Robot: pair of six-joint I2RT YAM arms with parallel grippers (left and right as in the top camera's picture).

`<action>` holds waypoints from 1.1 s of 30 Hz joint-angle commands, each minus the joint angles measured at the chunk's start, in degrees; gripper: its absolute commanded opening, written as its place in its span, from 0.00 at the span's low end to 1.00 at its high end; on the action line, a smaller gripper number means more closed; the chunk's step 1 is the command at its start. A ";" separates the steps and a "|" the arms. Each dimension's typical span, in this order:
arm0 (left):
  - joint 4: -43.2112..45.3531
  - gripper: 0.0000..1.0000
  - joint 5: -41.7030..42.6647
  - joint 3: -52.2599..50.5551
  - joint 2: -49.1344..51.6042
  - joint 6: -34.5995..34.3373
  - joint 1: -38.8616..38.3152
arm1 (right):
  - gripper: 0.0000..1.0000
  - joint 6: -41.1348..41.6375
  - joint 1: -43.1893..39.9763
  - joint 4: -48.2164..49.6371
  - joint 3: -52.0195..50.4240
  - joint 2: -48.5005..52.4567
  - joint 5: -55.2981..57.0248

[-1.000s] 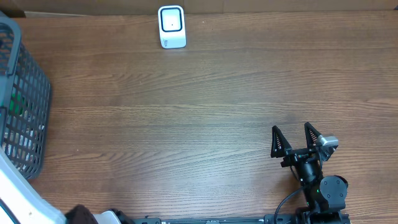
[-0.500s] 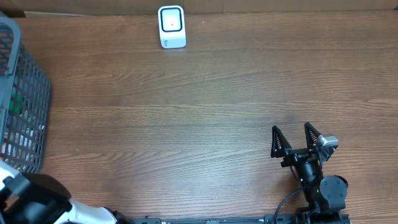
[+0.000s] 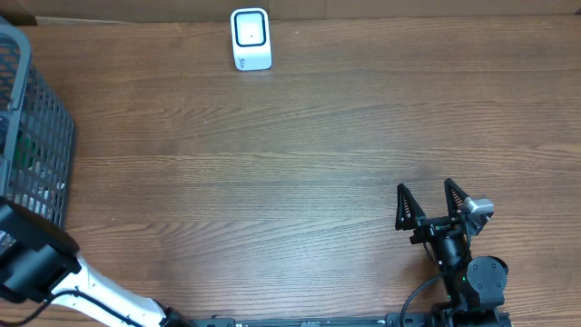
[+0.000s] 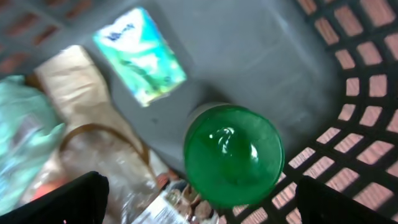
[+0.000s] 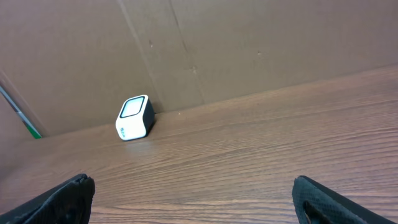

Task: Scan the item barcode
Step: 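Reach the left gripper into the basket and grasp the green-capped jar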

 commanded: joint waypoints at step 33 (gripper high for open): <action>3.67 0.57 1.90 0.15 8.81 3.65 -2.23 | 1.00 0.13 0.31 0.28 -0.61 -0.61 -0.26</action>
